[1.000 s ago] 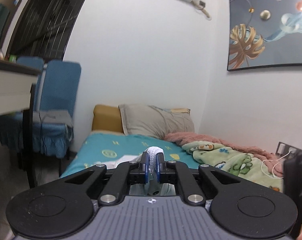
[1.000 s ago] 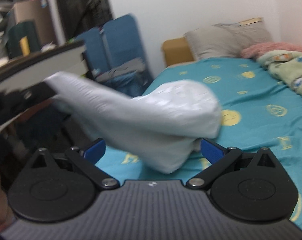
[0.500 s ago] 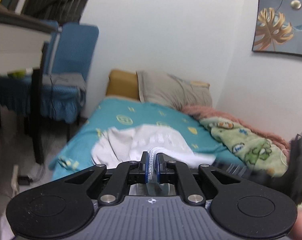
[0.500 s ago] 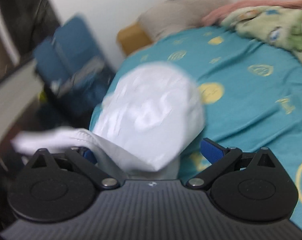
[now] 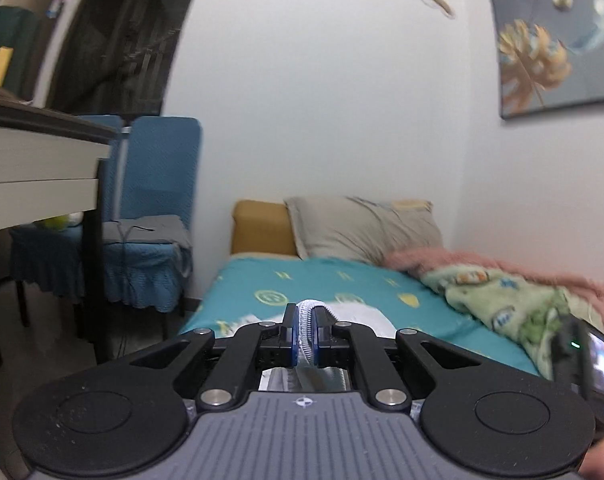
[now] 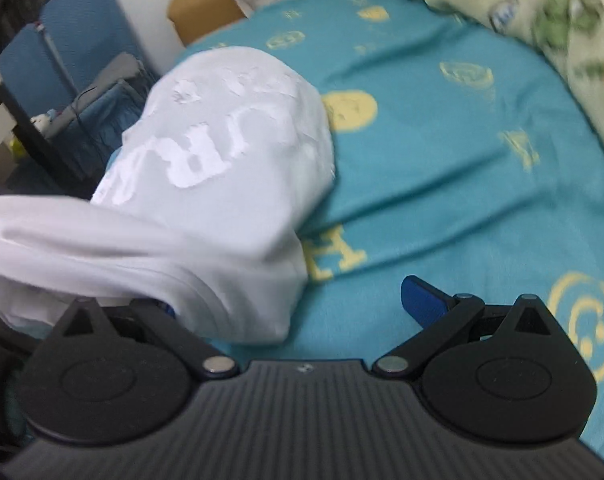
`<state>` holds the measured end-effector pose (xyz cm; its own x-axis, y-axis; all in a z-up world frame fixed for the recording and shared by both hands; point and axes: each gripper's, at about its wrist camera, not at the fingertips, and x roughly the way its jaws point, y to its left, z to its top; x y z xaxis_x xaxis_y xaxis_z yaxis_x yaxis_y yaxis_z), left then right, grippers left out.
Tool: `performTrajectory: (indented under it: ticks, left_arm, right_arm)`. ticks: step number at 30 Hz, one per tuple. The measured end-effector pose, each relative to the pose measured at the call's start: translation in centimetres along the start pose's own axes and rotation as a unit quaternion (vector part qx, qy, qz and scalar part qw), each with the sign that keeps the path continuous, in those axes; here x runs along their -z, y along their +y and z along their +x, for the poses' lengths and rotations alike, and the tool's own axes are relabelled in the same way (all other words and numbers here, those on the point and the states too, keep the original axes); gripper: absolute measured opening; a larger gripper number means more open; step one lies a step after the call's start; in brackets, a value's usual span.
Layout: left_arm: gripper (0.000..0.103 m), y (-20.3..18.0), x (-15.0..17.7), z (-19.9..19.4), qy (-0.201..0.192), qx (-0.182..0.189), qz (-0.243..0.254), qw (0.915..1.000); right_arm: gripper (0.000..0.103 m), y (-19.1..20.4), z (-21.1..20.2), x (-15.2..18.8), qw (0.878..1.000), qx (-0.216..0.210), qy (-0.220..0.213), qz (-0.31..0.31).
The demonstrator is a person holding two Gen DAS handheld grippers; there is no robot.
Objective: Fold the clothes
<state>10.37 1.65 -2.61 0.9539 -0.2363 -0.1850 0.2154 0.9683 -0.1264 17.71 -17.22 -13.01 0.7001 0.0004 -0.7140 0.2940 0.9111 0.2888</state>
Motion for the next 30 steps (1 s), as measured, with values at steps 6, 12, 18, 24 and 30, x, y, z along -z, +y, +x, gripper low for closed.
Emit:
performTrajectory:
  ticks: [6, 12, 18, 24, 30]
  left_arm:
    - [0.007, -0.9, -1.2, -2.2, -0.034, 0.007, -0.006, 0.9994]
    - [0.007, -1.9, -1.7, -4.6, -0.049, 0.024, 0.003, 0.9985]
    - [0.007, -1.7, -0.5, -3.5, -0.012, 0.012, 0.002, 0.9999]
    - [0.007, -1.5, 0.7, -2.2, 0.024, -0.003, 0.013, 0.9996]
    - [0.01, -0.5, 2.0, -0.3, 0.082, -0.016, 0.007, 0.9965]
  right_arm:
    - [0.103, -1.1, -8.8, -1.9, 0.979, 0.049, -0.198, -0.025]
    - [0.103, -2.6, -13.5, -2.0, 0.953, 0.052, -0.29, -0.063]
    - [0.09, -3.5, -4.8, -1.0, 0.995, -0.006, -0.092, -0.038]
    - [0.026, -1.3, -3.9, 0.5, 0.995, -0.011, -0.089, -0.049]
    - [0.011, -1.2, -6.5, -0.3, 0.989, -0.03, -0.133, -0.051]
